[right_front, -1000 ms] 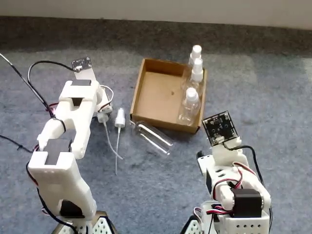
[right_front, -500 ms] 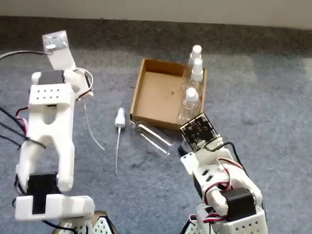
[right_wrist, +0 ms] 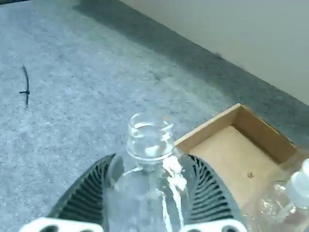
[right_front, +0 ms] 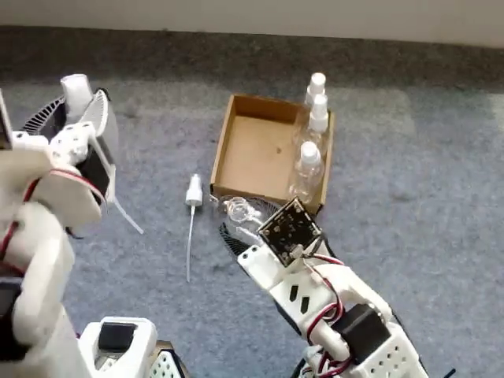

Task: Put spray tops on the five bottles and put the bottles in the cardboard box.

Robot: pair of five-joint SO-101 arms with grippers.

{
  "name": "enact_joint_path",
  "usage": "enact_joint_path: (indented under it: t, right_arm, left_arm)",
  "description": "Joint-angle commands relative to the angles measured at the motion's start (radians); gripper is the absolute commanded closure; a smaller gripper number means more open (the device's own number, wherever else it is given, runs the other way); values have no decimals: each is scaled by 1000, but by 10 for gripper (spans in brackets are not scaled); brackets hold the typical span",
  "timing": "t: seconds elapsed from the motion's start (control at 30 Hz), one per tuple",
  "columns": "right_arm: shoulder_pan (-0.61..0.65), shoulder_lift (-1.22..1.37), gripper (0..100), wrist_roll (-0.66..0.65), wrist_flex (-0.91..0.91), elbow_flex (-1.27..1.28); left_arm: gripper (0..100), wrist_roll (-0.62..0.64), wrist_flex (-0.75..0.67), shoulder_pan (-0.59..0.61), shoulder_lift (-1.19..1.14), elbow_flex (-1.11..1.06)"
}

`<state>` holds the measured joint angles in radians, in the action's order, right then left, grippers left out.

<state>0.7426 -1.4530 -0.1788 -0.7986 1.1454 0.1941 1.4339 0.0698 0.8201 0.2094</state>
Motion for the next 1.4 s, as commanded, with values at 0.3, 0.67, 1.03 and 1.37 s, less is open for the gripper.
enact_joint_path:
  t: [0.3, 0.67, 1.03, 1.37]
  right_arm:
    - [-21, -56, 995, 17, 156, 176]
    - [-31, -384, 995, 17, 104, 360]
    - [-31, -375, 995, 17, 97, 363]
    - [-31, -375, 995, 17, 97, 363]
  left_arm:
    - [995, -9, -321, -430, 47, -114]
    - [995, -11, -529, -570, 47, -381]
    - [995, -28, -589, -561, 48, -498]
    - [995, -98, -655, -565, 48, -545]
